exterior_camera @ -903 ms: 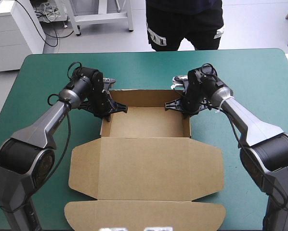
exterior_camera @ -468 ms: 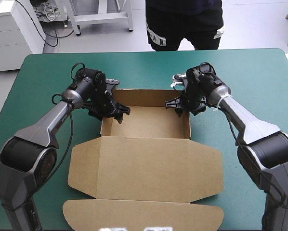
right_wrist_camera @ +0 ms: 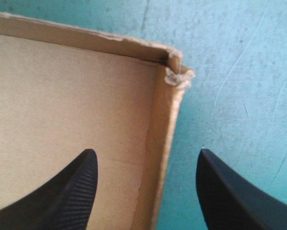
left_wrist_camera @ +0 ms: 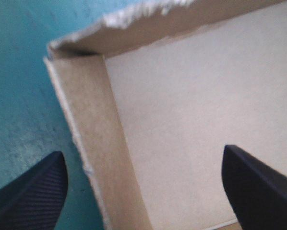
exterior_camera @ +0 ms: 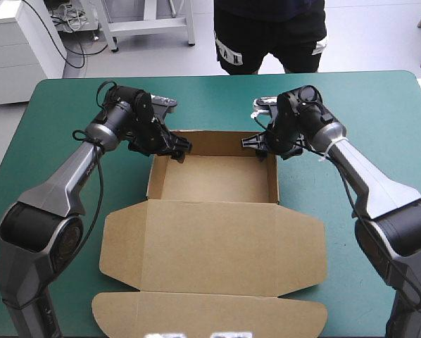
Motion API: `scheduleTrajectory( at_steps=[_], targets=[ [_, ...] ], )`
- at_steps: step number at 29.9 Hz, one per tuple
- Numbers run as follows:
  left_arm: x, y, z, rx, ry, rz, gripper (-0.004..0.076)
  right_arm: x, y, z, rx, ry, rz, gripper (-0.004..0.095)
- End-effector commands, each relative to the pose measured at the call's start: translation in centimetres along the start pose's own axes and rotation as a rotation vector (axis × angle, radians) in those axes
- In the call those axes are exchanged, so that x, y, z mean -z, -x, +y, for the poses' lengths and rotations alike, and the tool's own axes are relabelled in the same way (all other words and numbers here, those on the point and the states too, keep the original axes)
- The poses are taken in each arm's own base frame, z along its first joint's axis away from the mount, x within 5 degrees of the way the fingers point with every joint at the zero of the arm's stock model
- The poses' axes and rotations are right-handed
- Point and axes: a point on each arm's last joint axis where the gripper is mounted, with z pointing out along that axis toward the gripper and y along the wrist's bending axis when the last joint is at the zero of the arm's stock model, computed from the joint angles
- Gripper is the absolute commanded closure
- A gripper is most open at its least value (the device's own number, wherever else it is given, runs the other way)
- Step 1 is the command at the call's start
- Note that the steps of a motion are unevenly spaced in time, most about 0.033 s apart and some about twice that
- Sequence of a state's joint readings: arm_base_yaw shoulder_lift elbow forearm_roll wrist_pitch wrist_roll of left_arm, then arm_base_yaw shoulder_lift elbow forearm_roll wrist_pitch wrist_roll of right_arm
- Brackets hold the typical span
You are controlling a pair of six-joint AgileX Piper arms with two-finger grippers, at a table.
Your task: Fold the box
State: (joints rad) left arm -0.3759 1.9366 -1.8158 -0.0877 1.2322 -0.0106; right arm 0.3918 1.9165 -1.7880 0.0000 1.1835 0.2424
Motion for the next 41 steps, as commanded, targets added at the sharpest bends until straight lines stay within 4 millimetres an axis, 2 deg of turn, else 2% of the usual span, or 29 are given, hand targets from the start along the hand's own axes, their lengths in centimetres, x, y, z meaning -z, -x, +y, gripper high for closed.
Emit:
scheduleTrajectory(
  at_steps=[1, 6, 8, 10, 12, 16, 19, 22, 25, 29, 35, 41],
  targets=[
    [6.9, 0.3, -0.8, -0.019, -0.019, -0.159, 0.0104, 6.2, 0.2, -0.2, 0.005, 0.037, -0.169, 0.0347],
    [12.1, 0.0, -0.4, -0.045, 0.065, -0.307, 0.0123, 9.5, -0.5, -0.4, 0.013, 0.053, -0.24, 0.0347],
    [13.9, -0.6, -0.2, -0.051, 0.094, -0.348, 0.0169, 10.8, -0.9, -0.5, 0.014, 0.06, -0.268, 0.0347],
    [15.8, -1.4, -0.1, -0.055, 0.122, -0.392, 0.0247, 11.6, -1.1, -0.6, 0.009, 0.065, -0.286, 0.0347],
    [17.8, -2.4, -0.2, -0.056, 0.13, -0.438, 0.0376, 12.1, -1.3, -0.6, 0.009, 0.067, -0.298, 0.0347],
    [21.4, -4.4, -0.3, -0.064, 0.141, -0.523, 0.0709, 12.3, -1.4, -0.6, 0.009, 0.068, -0.303, 0.0347],
    [24.3, -6.5, -0.4, -0.076, 0.143, -0.596, 0.0731, 12.3, -1.3, -0.6, 0.009, 0.068, -0.301, 0.0347],
    [26.3, -9.0, -0.5, -0.096, 0.149, -0.637, 0.0731, 12.3, -1.3, -0.8, 0.014, 0.049, -0.305, 0.0347],
    [26.9, -11.8, -0.4, -0.106, 0.154, -0.636, 0.0731, 12.1, -1.3, -0.9, 0.017, 0.038, -0.304, 0.0347],
    [26.1, -15.8, -0.2, -0.11, 0.155, -0.608, 0.0731, 11.6, -1.1, -0.8, 0.017, 0.036, -0.293, 0.0347],
    [23.3, -21.7, -0.1, -0.113, 0.111, -0.626, 0.0731, 8.8, -0.8, -0.7, 0.01, 0.026, -0.218, 0.0347],
    [19.0, -27.4, 0.1, -0.104, 0.058, -0.608, 0.0731, 5.4, -1.2, -0.5, 0.001, 0.031, -0.112, 0.0347]
  ],
)
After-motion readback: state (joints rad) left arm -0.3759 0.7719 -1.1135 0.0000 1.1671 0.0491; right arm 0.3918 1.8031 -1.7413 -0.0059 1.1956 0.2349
